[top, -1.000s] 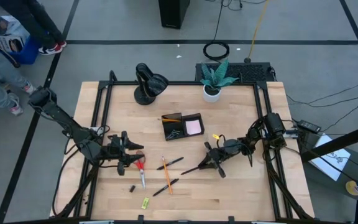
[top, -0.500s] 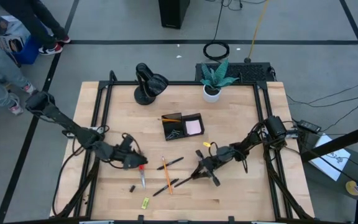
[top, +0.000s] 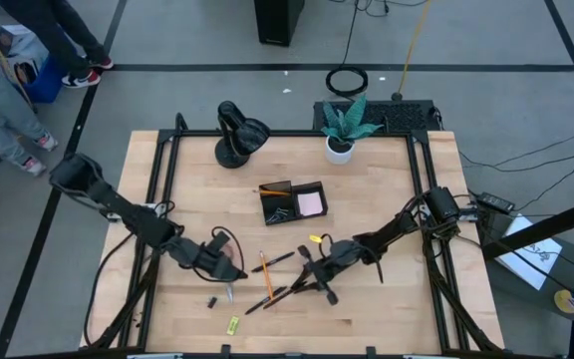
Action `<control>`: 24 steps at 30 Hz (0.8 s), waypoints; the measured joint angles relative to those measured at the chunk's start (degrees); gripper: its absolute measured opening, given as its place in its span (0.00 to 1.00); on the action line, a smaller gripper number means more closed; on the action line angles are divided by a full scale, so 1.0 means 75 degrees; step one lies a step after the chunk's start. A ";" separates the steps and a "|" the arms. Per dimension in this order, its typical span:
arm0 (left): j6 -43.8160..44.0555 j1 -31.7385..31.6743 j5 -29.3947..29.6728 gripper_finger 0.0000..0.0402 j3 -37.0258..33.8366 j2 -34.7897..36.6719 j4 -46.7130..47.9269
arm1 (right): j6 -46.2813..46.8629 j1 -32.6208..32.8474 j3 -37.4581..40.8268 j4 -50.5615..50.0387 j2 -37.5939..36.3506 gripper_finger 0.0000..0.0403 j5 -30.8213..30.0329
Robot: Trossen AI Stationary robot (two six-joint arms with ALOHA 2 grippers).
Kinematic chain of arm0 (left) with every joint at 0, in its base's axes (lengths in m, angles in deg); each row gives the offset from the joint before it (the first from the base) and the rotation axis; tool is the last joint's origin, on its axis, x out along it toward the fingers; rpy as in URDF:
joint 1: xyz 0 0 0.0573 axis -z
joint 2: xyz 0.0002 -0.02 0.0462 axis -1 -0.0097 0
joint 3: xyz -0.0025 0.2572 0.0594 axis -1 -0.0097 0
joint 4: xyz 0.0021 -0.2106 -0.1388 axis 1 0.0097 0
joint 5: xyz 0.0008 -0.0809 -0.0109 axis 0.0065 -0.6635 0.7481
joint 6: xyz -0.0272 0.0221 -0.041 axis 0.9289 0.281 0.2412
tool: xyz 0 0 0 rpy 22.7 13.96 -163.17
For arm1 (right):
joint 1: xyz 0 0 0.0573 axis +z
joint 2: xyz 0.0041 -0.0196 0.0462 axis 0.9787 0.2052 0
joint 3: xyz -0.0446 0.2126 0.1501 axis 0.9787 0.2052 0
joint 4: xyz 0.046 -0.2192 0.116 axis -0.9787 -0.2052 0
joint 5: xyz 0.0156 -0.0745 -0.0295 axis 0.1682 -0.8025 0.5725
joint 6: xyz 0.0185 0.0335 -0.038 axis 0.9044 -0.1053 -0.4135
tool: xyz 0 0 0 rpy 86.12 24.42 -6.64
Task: Pick and place office supplies into organizer
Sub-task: Put the black binder clip into the desk organizer
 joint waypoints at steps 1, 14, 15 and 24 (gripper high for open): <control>0.0098 0.0000 -0.0025 0.46 0.0046 -0.0137 0.0031 | -0.0099 -0.0001 -0.0101 -0.0160 0.0000 0.13 -0.0106; 0.0418 0.0073 -0.0424 0.46 0.0831 -0.1143 0.0037 | -0.0597 0.0011 -0.0681 -0.1033 0.0000 0.13 -0.0358; 0.0366 0.0073 -0.0430 0.46 0.0883 -0.1206 0.0011 | -0.0608 0.0011 -0.0681 -0.1009 0.0000 0.13 -0.0358; 0.0578 0.0003 -0.0436 0.46 0.0894 -0.1603 -0.0122 | -0.0689 -0.0102 -0.0681 -0.0551 0.0000 0.13 -0.0607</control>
